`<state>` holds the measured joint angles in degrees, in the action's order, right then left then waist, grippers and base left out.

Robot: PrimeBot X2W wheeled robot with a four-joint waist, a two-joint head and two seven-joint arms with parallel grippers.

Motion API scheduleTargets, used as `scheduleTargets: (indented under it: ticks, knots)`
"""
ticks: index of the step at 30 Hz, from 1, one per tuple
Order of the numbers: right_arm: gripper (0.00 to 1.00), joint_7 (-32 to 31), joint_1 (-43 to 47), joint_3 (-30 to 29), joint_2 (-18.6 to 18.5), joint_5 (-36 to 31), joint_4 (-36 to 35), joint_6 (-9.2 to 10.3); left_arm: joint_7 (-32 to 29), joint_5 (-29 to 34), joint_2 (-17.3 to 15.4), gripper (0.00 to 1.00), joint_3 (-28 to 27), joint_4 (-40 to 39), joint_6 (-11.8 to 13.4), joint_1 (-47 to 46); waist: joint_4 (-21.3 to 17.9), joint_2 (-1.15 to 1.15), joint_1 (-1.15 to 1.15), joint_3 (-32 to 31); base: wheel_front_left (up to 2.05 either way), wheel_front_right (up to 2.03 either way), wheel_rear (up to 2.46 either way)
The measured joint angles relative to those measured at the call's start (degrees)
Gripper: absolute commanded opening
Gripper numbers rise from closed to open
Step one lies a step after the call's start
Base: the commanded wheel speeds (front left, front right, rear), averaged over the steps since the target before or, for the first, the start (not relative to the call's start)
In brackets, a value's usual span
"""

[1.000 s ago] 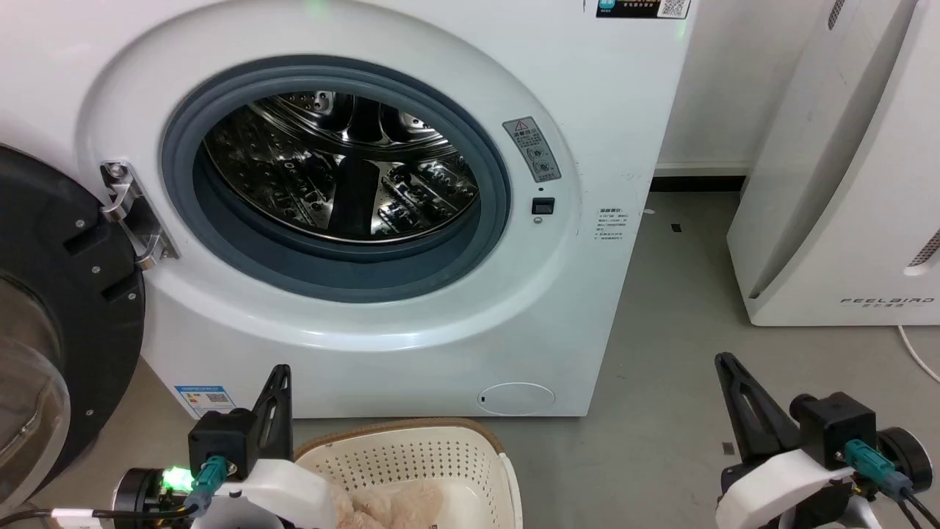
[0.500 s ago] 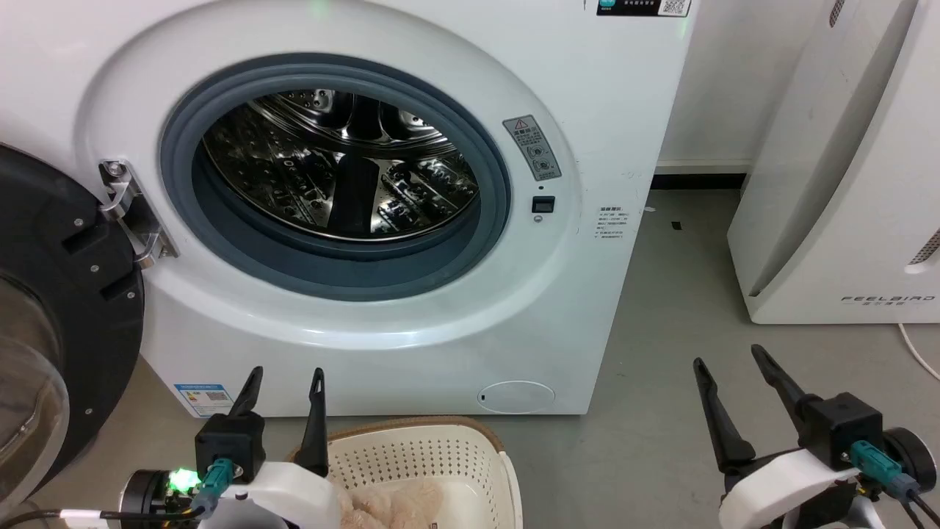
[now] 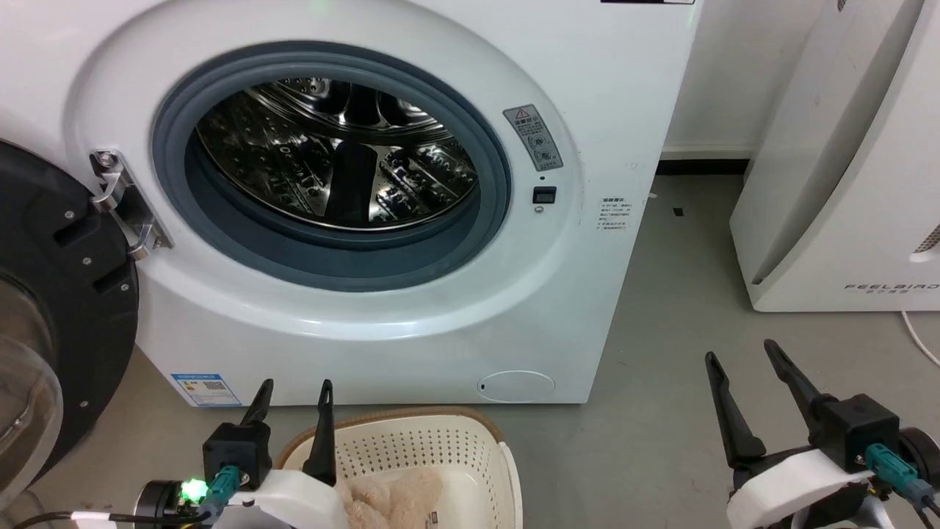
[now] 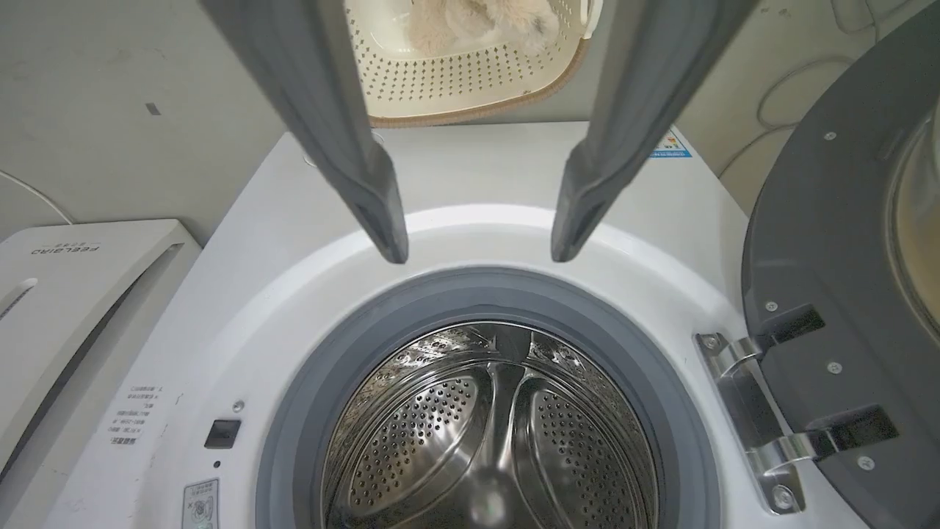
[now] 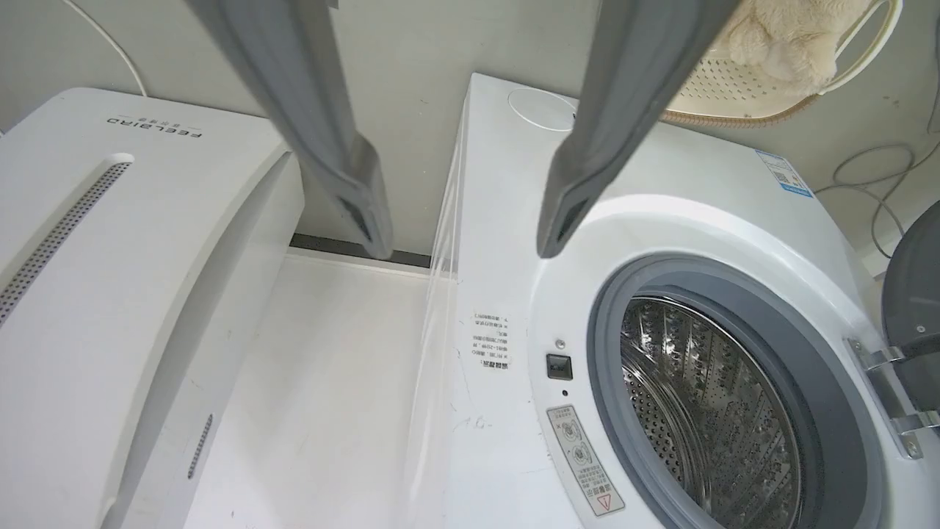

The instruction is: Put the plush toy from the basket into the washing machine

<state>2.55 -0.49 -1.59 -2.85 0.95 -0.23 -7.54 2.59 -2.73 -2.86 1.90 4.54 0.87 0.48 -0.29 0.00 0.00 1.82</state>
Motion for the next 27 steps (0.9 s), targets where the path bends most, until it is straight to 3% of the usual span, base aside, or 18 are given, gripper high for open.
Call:
scheduleTargets:
  ticks: [27]
  knots:
    - [1.0, 3.2, -1.3, -0.3, 0.0, 0.5, -2.0, 0.0, 3.1, -3.1, -0.2, 1.0, 0.6, 15.5, 0.2, -7.4, 0.4, 0.0, 0.0, 8.5, 0.0, 0.0, 0.0]
